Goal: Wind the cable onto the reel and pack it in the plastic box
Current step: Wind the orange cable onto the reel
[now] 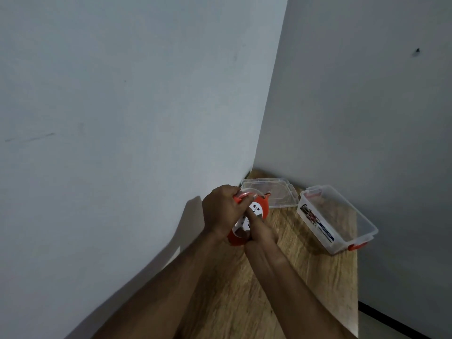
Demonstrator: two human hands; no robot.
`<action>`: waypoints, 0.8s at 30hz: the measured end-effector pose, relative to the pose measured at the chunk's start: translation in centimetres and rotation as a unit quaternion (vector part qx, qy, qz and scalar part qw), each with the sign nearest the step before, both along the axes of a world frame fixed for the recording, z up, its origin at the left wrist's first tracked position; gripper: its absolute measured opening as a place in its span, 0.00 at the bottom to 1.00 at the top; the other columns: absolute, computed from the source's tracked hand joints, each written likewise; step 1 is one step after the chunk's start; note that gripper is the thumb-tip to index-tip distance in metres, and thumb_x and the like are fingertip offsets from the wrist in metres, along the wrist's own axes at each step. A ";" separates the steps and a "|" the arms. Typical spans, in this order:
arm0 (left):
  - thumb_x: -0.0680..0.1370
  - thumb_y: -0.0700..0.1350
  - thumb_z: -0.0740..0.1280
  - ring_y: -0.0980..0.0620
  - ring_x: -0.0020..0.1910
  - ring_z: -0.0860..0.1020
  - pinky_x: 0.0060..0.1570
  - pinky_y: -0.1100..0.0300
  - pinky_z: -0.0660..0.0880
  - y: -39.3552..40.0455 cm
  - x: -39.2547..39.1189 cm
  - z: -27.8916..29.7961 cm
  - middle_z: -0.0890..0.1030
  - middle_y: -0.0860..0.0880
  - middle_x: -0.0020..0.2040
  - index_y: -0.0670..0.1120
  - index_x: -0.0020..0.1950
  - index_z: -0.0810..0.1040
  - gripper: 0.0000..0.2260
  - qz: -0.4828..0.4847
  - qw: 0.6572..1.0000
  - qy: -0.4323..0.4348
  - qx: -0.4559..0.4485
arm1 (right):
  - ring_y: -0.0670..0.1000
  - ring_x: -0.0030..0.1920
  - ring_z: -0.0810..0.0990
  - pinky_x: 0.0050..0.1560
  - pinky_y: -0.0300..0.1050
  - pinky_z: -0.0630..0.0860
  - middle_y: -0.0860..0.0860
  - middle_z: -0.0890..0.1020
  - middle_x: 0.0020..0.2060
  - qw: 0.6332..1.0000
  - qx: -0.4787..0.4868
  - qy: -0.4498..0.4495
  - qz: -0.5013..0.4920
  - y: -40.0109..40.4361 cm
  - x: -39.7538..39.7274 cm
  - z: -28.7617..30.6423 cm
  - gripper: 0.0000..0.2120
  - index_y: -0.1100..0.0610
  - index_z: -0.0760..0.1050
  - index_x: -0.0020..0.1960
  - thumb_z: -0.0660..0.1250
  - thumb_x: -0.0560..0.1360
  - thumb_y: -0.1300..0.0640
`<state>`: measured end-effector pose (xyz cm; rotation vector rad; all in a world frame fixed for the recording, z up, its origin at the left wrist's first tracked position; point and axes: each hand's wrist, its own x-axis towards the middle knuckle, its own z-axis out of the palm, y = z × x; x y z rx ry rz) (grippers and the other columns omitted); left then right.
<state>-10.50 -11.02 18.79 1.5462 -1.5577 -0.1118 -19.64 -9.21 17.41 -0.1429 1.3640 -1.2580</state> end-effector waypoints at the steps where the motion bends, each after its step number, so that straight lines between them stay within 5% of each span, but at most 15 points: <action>1: 0.74 0.66 0.70 0.58 0.38 0.80 0.38 0.69 0.71 0.0 0.0 0.0 0.86 0.53 0.43 0.50 0.47 0.86 0.20 -0.003 1.000 -0.003 0.001 | 0.61 0.58 0.78 0.44 0.51 0.77 0.57 0.78 0.54 1.000 0.001 0.000 0.001 0.0 0.0 0.1 0.29 0.62 0.75 0.63 0.82 0.67 0.56; 4: 0.74 0.66 0.70 0.58 0.38 0.80 0.40 0.69 0.73 -0.1 -0.1 0.0 0.87 0.54 0.44 0.50 0.48 0.87 0.20 -0.011 1.000 0.008 0.006 | 0.61 0.59 0.81 0.52 0.55 0.80 0.54 0.81 0.53 0.999 -0.020 0.036 0.025 0.6 -0.5 0.7 0.28 0.62 0.76 0.62 0.82 0.67 0.54; 7: 0.73 0.65 0.72 0.57 0.39 0.83 0.42 0.63 0.80 -0.3 0.1 0.1 0.87 0.54 0.44 0.49 0.49 0.87 0.19 -0.011 0.996 0.078 0.029 | 0.53 0.49 0.85 0.46 0.48 0.84 0.51 0.86 0.49 0.950 -0.114 0.278 0.082 2.0 -1.1 0.9 0.19 0.54 0.79 0.56 0.78 0.71 0.46; 11: 0.73 0.63 0.73 0.55 0.36 0.83 0.42 0.58 0.83 -1.1 0.6 0.6 0.87 0.54 0.41 0.49 0.44 0.86 0.17 -0.010 0.982 0.169 0.080 | 0.49 0.44 0.85 0.42 0.32 0.74 0.52 0.86 0.50 0.697 -0.241 0.674 0.039 3.8 -2.7 0.9 0.20 0.55 0.80 0.59 0.74 0.74 0.42; 13: 0.73 0.63 0.74 0.55 0.37 0.83 0.44 0.59 0.83 -1.4 0.8 1.0 0.87 0.53 0.42 0.49 0.45 0.86 0.17 -0.010 0.983 0.166 0.081 | 0.54 0.47 0.85 0.46 0.38 0.76 0.56 0.84 0.56 0.583 -0.285 0.757 0.075 3.4 -2.9 0.3 0.24 0.57 0.79 0.62 0.75 0.73 0.44; 15: 0.73 0.62 0.74 0.56 0.38 0.83 0.44 0.62 0.81 -1.5 0.7 1.2 0.88 0.52 0.44 0.48 0.47 0.87 0.17 -0.015 0.986 0.152 0.064 | 0.56 0.48 0.85 0.42 0.43 0.80 0.57 0.82 0.60 0.530 -0.288 0.787 0.130 2.9 -2.8 -0.1 0.29 0.57 0.77 0.66 0.77 0.71 0.43; 20: 0.73 0.61 0.75 0.59 0.32 0.80 0.36 0.70 0.71 -1.3 0.8 1.0 0.86 0.53 0.37 0.48 0.40 0.87 0.16 -0.034 0.990 0.131 0.045 | 0.52 0.53 0.83 0.44 0.38 0.75 0.53 0.79 0.62 0.607 -0.250 0.741 0.140 2.3 -2.2 1.3 0.30 0.53 0.71 0.68 0.69 0.74 0.36; 24: 0.73 0.62 0.74 0.59 0.32 0.80 0.35 0.68 0.73 -1.1 1.0 0.8 0.85 0.54 0.35 0.48 0.40 0.87 0.17 -0.017 0.990 0.136 0.025 | 0.49 0.53 0.80 0.44 0.37 0.70 0.50 0.77 0.61 0.649 -0.224 0.712 0.150 2.1 -2.3 1.5 0.33 0.51 0.67 0.70 0.66 0.73 0.33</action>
